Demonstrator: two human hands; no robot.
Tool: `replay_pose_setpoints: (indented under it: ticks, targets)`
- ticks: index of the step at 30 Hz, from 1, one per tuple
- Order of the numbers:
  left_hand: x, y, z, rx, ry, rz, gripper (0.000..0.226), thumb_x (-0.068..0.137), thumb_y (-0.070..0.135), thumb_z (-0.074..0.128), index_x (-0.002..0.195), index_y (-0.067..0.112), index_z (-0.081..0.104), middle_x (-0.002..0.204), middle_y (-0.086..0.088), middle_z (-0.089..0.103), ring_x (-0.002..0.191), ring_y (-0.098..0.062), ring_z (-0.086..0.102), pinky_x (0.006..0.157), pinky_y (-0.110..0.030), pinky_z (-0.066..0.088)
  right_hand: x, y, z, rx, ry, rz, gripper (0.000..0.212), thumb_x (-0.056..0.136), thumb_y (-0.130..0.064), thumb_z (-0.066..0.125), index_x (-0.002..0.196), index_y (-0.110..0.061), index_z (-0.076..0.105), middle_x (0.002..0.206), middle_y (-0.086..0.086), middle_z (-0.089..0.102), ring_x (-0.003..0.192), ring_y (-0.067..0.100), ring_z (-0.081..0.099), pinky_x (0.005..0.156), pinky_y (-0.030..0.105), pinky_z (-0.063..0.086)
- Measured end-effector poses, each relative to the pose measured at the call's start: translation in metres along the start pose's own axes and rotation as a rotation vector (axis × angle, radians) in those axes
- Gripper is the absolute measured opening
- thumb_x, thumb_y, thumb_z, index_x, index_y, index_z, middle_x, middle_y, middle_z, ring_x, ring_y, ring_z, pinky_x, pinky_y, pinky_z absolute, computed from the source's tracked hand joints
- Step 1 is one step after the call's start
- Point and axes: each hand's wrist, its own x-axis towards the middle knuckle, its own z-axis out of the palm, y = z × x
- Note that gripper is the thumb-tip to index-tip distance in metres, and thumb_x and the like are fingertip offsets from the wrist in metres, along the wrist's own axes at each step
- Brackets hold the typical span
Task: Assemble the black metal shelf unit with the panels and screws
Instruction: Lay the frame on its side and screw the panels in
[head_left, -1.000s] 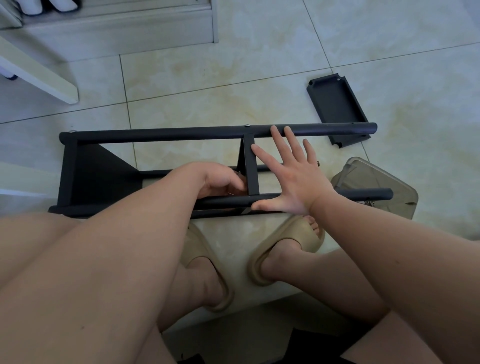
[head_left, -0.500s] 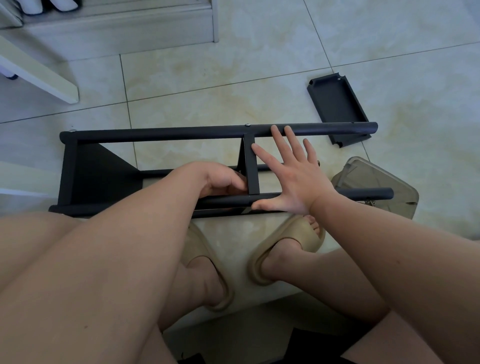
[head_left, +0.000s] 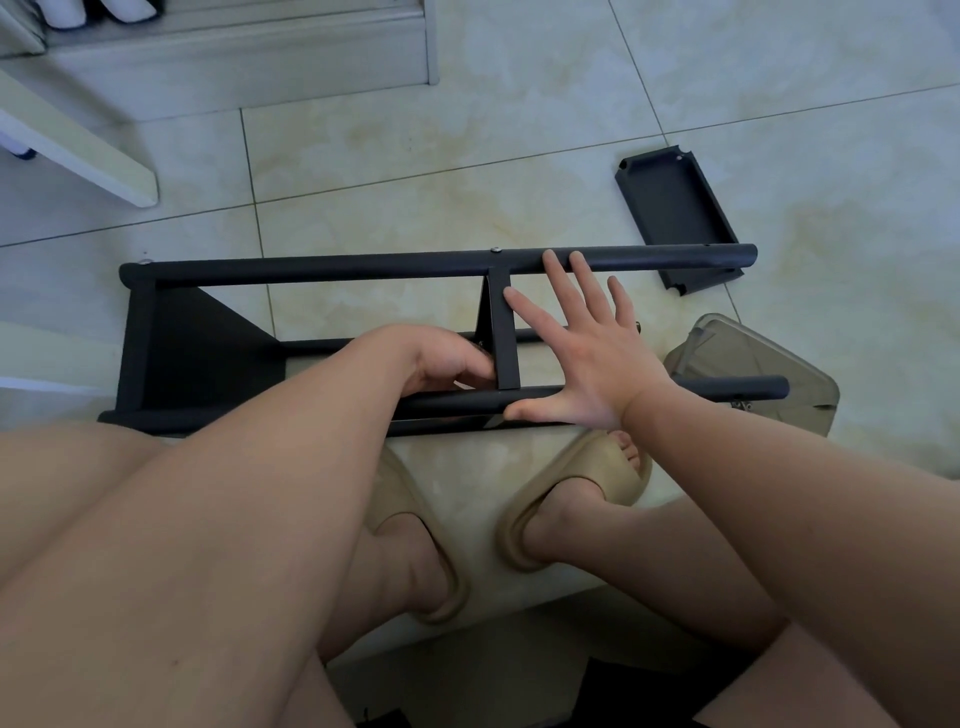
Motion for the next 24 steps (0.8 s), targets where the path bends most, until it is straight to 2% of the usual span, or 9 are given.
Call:
replay_pose_setpoints:
  ticks: [2,3,5,8,12,18,21,23,24]
  targets:
    - [0.000,-0.001,0.000,0.003,-0.005,-0.001,0.018,0.091,0.020,0.063,0.105,0.019,0.074,0.104,-0.001,0.076,0.091,-0.018,0.070,0.077,-0.031,0.058,0.000,-0.001,-0.002,-0.019,-0.004,0.002,0.120,0.061,-0.101,0.031,0.160,-0.042,-0.003,0.168,0.009,-0.020,0.154,0.034,-0.020,0.121,0.065,-0.004]
    - [0.001,-0.001,0.000,0.008,0.000,-0.001,0.019,0.090,0.019,0.064,0.107,0.018,0.074,0.106,-0.001,0.076,0.097,-0.021,0.070,0.089,-0.037,0.057,0.000,-0.001,-0.002,-0.033,-0.006,0.003,0.121,0.060,-0.102,0.030,0.160,-0.042,-0.004,0.168,0.009,-0.020,0.154,0.035,-0.020,0.120,0.065,-0.005]
    - [0.002,-0.002,0.000,0.018,0.022,0.006,0.021,0.090,0.019,0.063,0.108,0.018,0.074,0.107,0.000,0.076,0.107,-0.023,0.069,0.103,-0.041,0.051,0.000,-0.002,-0.005,-0.058,-0.018,0.005,0.123,0.059,-0.103,0.028,0.160,-0.042,-0.007,0.168,0.010,-0.020,0.154,0.035,-0.020,0.119,0.067,-0.008]
    - [0.001,-0.003,0.001,0.037,0.048,0.027,0.024,0.090,0.019,0.064,0.112,0.018,0.073,0.110,0.001,0.076,0.113,-0.022,0.068,0.106,-0.041,0.049,0.003,-0.001,-0.009,-0.089,-0.038,-0.014,0.126,0.058,-0.104,0.028,0.159,-0.040,-0.010,0.167,0.011,-0.021,0.153,0.035,-0.021,0.117,0.068,-0.009]
    - [0.001,-0.005,0.003,0.027,0.073,0.035,0.032,0.089,0.016,0.065,0.120,0.017,0.071,0.117,-0.002,0.073,0.116,-0.022,0.066,0.108,-0.042,0.047,0.015,0.000,-0.016,-0.162,-0.053,-0.150,0.127,0.058,-0.106,0.021,0.159,-0.036,-0.014,0.167,0.011,-0.022,0.153,0.034,-0.022,0.117,0.070,-0.010]
    - [-0.002,-0.002,0.003,0.067,0.090,0.007,0.026,0.089,0.020,0.065,0.113,0.015,0.074,0.105,0.002,0.076,0.105,-0.016,0.067,0.105,-0.036,0.047,0.019,0.002,-0.010,-0.125,-0.049,-0.163,0.126,0.060,-0.105,0.028,0.158,-0.039,-0.015,0.167,0.010,-0.024,0.153,0.031,-0.025,0.117,0.070,-0.009]
    - [-0.002,-0.001,0.003,0.068,0.071,0.018,0.014,0.090,0.017,0.063,0.093,0.018,0.077,0.085,0.004,0.076,0.083,-0.010,0.069,0.085,-0.028,0.051,0.020,0.003,-0.009,-0.116,-0.040,-0.169,0.125,0.060,-0.105,0.026,0.159,-0.039,-0.014,0.167,0.009,-0.023,0.153,0.031,-0.023,0.117,0.070,-0.009]
    - [-0.001,-0.001,0.003,0.043,0.076,0.046,0.028,0.091,0.010,0.060,0.069,0.020,0.073,0.067,0.006,0.070,0.065,-0.009,0.066,0.070,-0.022,0.048,0.020,0.003,-0.008,-0.111,-0.032,-0.170,0.125,0.060,-0.105,0.026,0.159,-0.039,-0.014,0.168,0.009,-0.022,0.153,0.031,-0.024,0.117,0.070,-0.009]
    - [0.000,-0.002,0.003,0.031,0.085,0.058,0.032,0.091,0.006,0.059,0.064,0.020,0.071,0.064,0.006,0.068,0.063,-0.009,0.064,0.067,-0.021,0.047,0.020,0.003,-0.007,-0.110,-0.028,-0.169,0.125,0.060,-0.105,0.026,0.159,-0.039,-0.013,0.168,0.009,-0.021,0.153,0.030,-0.024,0.117,0.071,-0.009]
